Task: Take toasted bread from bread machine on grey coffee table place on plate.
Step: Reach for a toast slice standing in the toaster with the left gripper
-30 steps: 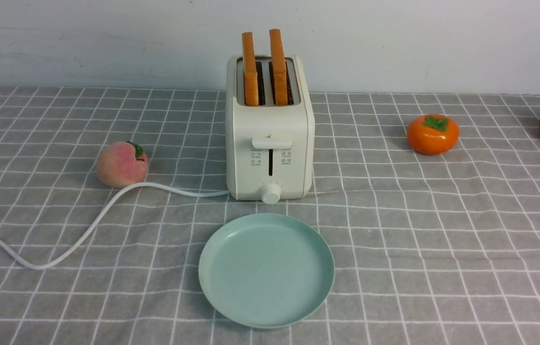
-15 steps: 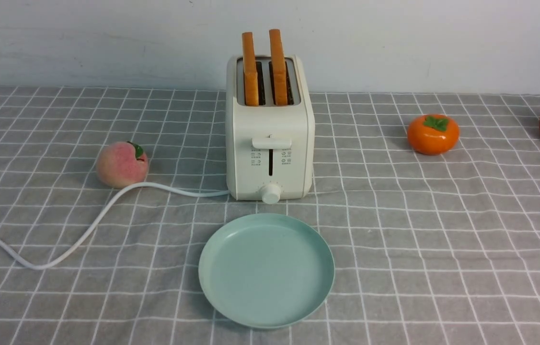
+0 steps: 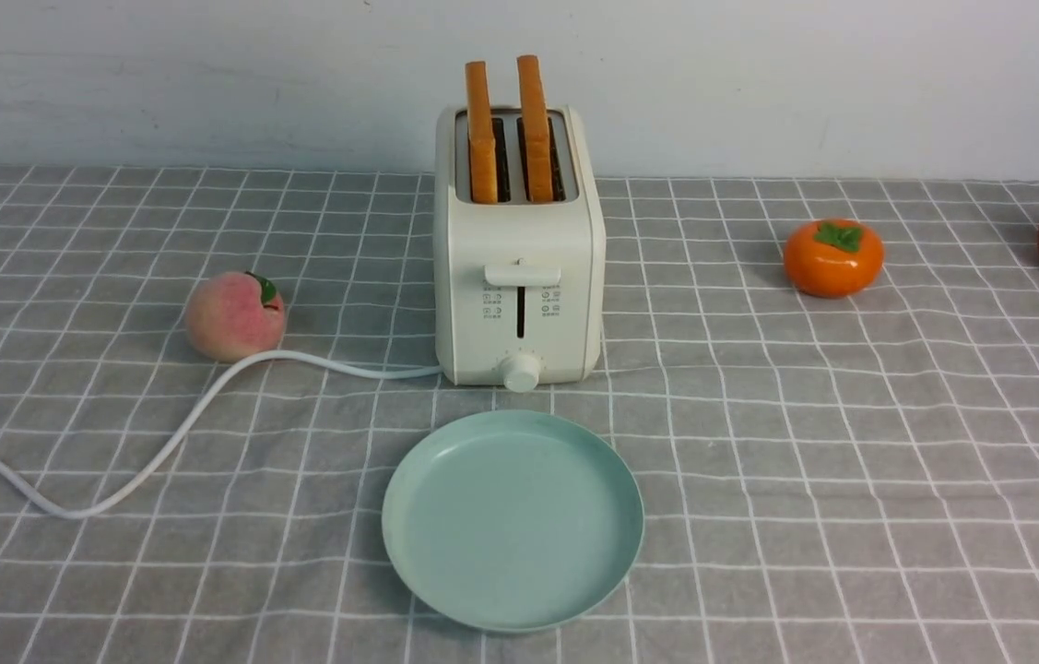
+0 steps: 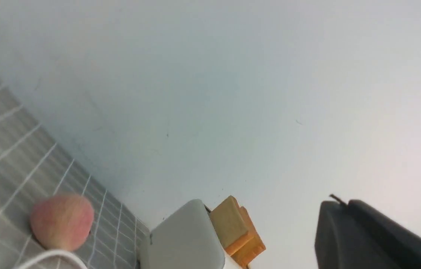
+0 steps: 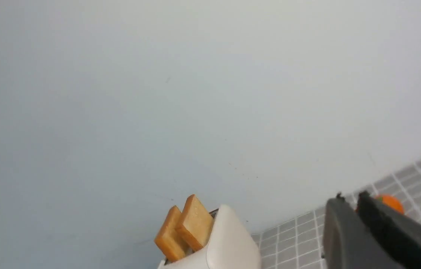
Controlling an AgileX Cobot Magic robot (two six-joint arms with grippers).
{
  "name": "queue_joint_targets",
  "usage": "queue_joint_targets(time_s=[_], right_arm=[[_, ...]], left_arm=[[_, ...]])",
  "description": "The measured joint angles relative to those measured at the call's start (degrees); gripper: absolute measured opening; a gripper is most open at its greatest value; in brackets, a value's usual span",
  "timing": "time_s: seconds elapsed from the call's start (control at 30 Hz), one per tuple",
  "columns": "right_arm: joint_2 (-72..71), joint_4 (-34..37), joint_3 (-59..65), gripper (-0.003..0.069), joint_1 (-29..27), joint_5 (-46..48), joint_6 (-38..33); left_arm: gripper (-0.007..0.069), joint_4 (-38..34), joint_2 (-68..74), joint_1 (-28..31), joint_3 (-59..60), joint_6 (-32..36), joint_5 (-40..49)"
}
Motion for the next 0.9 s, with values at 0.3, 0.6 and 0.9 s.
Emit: queue_joint_targets(time_s=[0.3, 0.6, 0.9], right_arm=[[31.0, -11.4, -25.3, -0.0006, 0.0, 39.1, -7.3], [35.7, -11.0, -26.5, -0.0001, 0.0, 40.4, -8.1], [34.8, -4.9, -26.5, -0.0001, 0.0, 40.4, -10.8]], left_arm=[[-0.0014, 4.4, 39.0, 0.0, -28.3, 11.5, 40.9], [-0.0014, -6.5, 67.4, -3.9, -53.2, 29.0, 44.2], [-0.0014, -3.8, 89.9, -13.3, -76.6, 28.6, 42.6]])
